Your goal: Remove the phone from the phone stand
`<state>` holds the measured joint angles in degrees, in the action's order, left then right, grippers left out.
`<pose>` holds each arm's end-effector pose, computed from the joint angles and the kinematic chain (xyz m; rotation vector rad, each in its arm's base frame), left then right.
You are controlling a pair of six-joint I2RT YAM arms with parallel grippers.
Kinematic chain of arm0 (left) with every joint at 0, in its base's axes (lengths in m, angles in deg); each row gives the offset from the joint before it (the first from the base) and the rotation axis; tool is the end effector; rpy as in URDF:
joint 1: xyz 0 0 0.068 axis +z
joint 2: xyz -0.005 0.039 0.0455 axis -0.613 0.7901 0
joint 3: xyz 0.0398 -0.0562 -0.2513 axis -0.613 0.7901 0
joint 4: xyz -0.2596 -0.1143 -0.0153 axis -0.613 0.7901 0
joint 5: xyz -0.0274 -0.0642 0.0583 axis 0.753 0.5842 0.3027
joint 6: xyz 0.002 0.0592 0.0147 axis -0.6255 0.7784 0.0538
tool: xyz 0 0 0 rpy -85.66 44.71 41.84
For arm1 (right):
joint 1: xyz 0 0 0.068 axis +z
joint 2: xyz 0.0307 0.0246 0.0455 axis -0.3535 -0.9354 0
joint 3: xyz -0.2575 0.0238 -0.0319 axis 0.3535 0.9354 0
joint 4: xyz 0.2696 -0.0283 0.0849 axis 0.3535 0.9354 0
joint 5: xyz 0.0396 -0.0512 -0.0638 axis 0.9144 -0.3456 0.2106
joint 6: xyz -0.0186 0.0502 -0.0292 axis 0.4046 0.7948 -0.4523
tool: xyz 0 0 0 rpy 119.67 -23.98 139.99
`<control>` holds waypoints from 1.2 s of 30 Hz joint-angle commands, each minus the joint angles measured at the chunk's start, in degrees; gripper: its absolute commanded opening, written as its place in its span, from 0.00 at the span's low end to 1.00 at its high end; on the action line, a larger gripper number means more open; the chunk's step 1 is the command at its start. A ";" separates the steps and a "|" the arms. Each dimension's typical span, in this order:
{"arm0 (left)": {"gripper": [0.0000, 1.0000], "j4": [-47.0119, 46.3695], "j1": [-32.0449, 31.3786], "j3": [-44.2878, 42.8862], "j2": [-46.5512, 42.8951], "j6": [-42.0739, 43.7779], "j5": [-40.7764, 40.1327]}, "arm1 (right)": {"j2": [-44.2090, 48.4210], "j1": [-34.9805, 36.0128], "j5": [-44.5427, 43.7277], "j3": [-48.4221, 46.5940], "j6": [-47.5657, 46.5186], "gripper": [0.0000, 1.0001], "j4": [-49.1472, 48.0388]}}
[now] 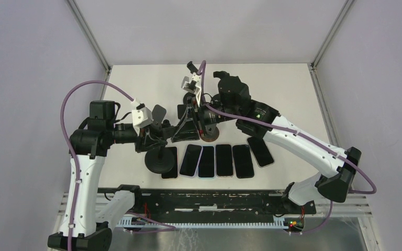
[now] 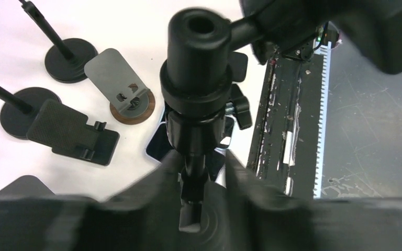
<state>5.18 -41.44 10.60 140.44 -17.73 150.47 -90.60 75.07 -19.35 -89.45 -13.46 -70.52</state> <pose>0.1550 -0.0508 0.3850 1.2229 1.6004 -0.8809 0.1848 0.3113 0.4269 -1.0683 1.6881 1.6310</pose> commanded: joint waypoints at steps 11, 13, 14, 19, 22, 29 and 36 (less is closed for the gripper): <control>1.00 7.01 -0.16 -7.76 1.68 0.25 -0.73 | 15.68 -11.11 -12.85 -5.98 -8.10 0.00 16.97; 1.00 5.13 -0.14 -7.73 1.64 -1.75 -2.37 | 16.99 -15.94 -13.71 -7.45 -9.73 0.00 22.24; 1.00 3.11 -0.15 -7.52 1.44 -4.29 -3.76 | 17.08 -17.79 -15.31 -8.91 -11.14 0.00 25.55; 1.00 -7.08 -0.15 -7.78 1.46 -17.22 -13.16 | 13.96 -21.42 -28.56 -18.47 -15.97 0.00 37.27; 1.00 -9.31 -0.15 -8.41 2.29 -20.21 -17.41 | 12.41 -22.51 -37.38 -20.80 -16.54 0.00 38.72; 1.00 -15.48 -0.05 -4.19 3.34 -24.97 -30.74 | 10.84 -29.97 -39.87 -10.61 -18.34 0.00 29.17; 1.00 -15.56 -0.01 -0.56 3.56 -22.81 -33.42 | 4.07 -41.47 -25.18 -5.44 -17.73 0.00 19.14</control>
<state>-7.96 -41.53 8.48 144.42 -39.00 120.15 -85.24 38.62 -52.74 -95.42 -29.96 -36.82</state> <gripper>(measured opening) 0.997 0.367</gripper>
